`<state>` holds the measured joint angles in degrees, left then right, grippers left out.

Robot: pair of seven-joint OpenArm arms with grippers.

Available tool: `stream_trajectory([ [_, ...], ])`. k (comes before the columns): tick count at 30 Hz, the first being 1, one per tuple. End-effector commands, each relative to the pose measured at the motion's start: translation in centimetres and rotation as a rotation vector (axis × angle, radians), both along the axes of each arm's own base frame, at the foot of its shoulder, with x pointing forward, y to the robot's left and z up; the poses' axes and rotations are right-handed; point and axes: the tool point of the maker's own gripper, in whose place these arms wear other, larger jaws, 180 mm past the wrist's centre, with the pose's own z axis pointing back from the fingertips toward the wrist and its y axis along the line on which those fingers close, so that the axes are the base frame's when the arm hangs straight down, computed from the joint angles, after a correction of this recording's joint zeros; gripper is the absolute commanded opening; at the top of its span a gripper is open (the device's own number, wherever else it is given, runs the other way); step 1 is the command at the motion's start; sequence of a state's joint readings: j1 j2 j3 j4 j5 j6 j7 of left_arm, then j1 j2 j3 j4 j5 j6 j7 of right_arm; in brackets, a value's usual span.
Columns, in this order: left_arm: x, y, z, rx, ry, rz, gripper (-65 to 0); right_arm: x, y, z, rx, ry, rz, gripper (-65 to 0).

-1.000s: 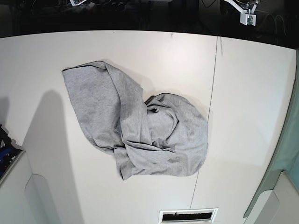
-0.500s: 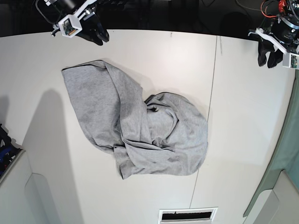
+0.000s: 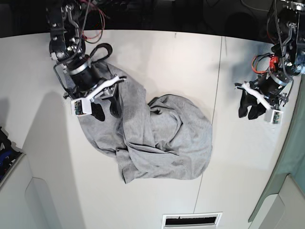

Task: Layout the t-shirt on the table in an organized manner, then fold the t-shirt properly
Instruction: 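Grasp the grey t-shirt fabric with both grippers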

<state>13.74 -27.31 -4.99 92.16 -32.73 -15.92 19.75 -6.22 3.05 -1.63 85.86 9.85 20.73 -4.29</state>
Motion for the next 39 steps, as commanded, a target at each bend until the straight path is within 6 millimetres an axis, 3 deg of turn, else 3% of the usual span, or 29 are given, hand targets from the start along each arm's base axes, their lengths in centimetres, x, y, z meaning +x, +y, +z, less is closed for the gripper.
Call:
stream_trajectory([
  [1, 1.7, 0.1, 1.1, -0.009, -0.051, 0.003, -39.1, 2.0, 0.6, 1.5, 0.027, -0.055, -0.007, -36.3],
  [3, 3.1, -0.6, 0.1, -0.029, -0.036, -0.001, -39.1, 3.6, 1.7, 1.1, 0.039, -0.043, -0.006, -36.0],
  [5, 4.5, -1.2, -0.6, -0.046, -0.024, 0.001, -39.1, 5.0, 2.6, 0.6, 0.057, -0.027, -0.004, -31.6],
  [9, 6.6, -2.4, -1.7, -0.079, -0.004, 0.004, -39.1, 6.8, 4.3, 0.0, 0.083, 0.004, 0.005, -28.9],
  [18, 7.4, -5.3, -5.2, -0.167, 0.081, 0.01, -39.0, 6.7, 5.1, -1.0, 0.068, 0.044, 0.033, -29.0],
  [22, 6.9, -8.1, -4.9, -0.226, 0.066, -0.102, -39.0, 6.3, 6.1, -0.9, 0.083, 0.046, 0.069, -29.0],
  [30, 7.6, -8.5, -3.8, -0.324, 0.054, -0.081, -39.2, 6.3, 6.1, -0.9, 0.086, 0.046, 0.068, -29.2],
  [32, 7.5, -9.2, -3.7, -0.346, 0.062, -0.099, -45.4, 6.3, 6.2, -0.9, 0.087, 0.046, 0.068, -32.5],
  [34, 7.4, -10.1, -3.6, -0.366, 0.057, -0.125, -62.0, 6.3, 6.3, -0.9, 0.089, 0.046, 0.068, -41.4],
  [35, 7.4, -10.4, -3.5, -0.372, 0.056, -0.128, -65.0, 6.4, 6.3, -0.8, 0.089, 0.044, 0.068, -47.8],
  [37, 7.3, -11.0, -3.1, -0.397, 0.042, -0.149, -65.0, 6.4, 6.2, -0.7, 0.089, 0.04, 0.067, -65.0],
  [39, 7.6, -11.0, -1.9, -0.452, 0.002, -0.157, -65.0, 6.5, 6.2, -0.6, 0.089, 0.036, 0.066, -65.0],
])
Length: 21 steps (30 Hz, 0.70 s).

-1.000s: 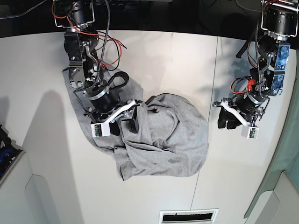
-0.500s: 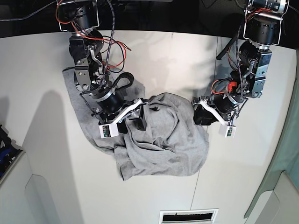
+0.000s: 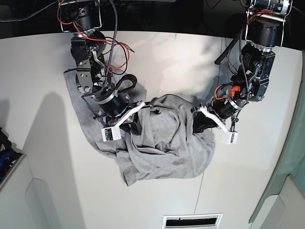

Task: Layout the t-shirt on the table in an organized manner, then fold the t-shirt properly
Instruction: 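Grasp the grey t-shirt fabric with both grippers, then lift and pull the shirt apart, stretching it between both grippers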

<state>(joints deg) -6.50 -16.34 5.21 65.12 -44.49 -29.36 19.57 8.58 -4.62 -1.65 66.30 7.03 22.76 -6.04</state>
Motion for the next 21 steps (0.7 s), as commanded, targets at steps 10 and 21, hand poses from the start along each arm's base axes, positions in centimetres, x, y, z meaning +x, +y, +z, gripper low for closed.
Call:
stream_trajectory([
  [10, 2.2, 4.8, 10.1, -0.003, -0.227, -0.063, -65.0, 2.8, -0.8, 9.5, 0.037, -0.253, 0.033, -65.0],
  [21, 2.0, 10.0, 13.7, 0.121, -0.267, -0.094, -65.0, 3.9, -11.8, 12.7, -0.093, -0.299, -0.173, -65.0],
])
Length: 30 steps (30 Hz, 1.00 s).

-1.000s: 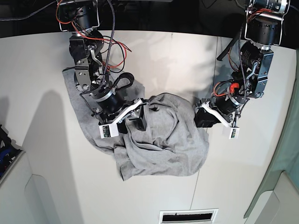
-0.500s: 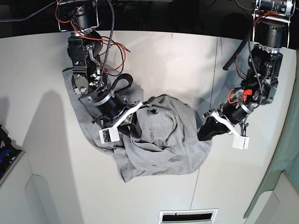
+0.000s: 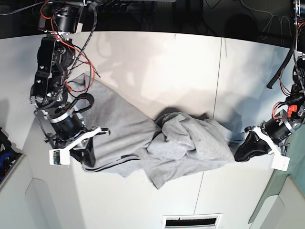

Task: Layout the t-shirt on the table in an organized manner, then fold the t-shirt properly
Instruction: 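Lift and pull the shirt apart, stretching it between both grippers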

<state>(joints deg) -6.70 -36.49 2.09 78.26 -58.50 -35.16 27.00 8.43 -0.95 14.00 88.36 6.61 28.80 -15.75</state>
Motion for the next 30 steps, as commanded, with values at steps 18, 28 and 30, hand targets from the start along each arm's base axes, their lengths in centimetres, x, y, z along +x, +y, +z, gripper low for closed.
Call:
stream_trajectory([
  [18, 1.4, -0.1, 4.5, -0.057, -0.115, -0.01, -65.0, -0.4, -17.3, 2.1, -0.144, -0.018, -0.289, -65.0],
  [28, 0.7, -2.2, 9.8, 0.051, -0.26, -0.107, -65.0, -0.8, -21.6, 3.6, -0.181, -0.025, -0.402, -65.0],
  [30, 0.6, -2.5, 9.1, 0.05, -0.244, -0.107, -65.0, -1.2, -22.7, 2.8, -0.182, 0.018, -0.458, -65.0],
])
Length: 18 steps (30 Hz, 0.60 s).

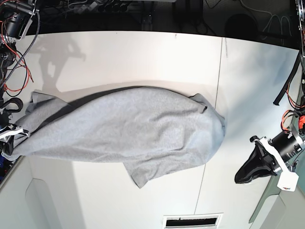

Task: Layout the t-shirt on the table in an organized manner, then fold the t-shirt properly
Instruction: 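Lift and pull the shirt apart, stretching it between both grippers, then regrasp the shirt ends with both grippers and stretch it taut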

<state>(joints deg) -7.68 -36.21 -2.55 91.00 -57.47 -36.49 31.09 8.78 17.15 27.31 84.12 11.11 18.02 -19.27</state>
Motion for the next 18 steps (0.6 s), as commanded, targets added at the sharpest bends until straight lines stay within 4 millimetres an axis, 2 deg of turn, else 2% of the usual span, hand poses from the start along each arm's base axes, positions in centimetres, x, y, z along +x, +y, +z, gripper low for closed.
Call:
stream_trajectory([
  [1, 0.2, -0.1, 1.3, -0.019, -0.04, -0.007, -60.8, 0.4, -1.4, 1.6, -0.022, -0.032, -0.044, -65.0],
  [2, 0.0, -0.4, 0.7, -0.02, -0.027, -0.006, -55.5, 0.0, -2.0, 0.9, -0.016, 0.007, -0.085, -65.0],
  [3, -0.3, -0.7, 0.0, -0.019, -0.013, -0.008, -50.1, -0.4, -2.6, 0.2, -0.007, 0.04, -0.123, -62.3],
  [6, -1.2, -1.9, -2.2, -0.035, 0.018, -0.005, -37.5, -1.8, -3.7, -1.4, 0.006, 0.128, -0.205, -35.9],
  [7, -1.4, -2.3, -3.2, -0.05, 0.041, 0.011, -36.0, -2.4, -4.1, -2.0, 0.015, 0.152, -0.234, -29.6],
  [8, -1.5, -2.4, -4.4, -0.061, 0.073, 0.042, -35.9, -2.9, -4.1, -2.6, 0.026, 0.175, -0.248, -26.6],
  [11, -2.0, -3.3, -8.1, -0.085, 0.168, 0.101, -35.9, -4.6, -4.0, -4.6, 0.044, 0.244, -0.257, -26.4],
  [13, -2.4, -3.9, -9.9, -0.119, 0.215, 0.114, -35.9, -5.9, -3.7, -6.0, 0.058, 0.283, -0.254, -26.4],
  [18, -3.7, -4.4, -12.2, -0.142, 0.279, 0.127, -35.9, -9.6, -3.3, -9.1, 0.046, 0.38, -0.222, -26.4],
])
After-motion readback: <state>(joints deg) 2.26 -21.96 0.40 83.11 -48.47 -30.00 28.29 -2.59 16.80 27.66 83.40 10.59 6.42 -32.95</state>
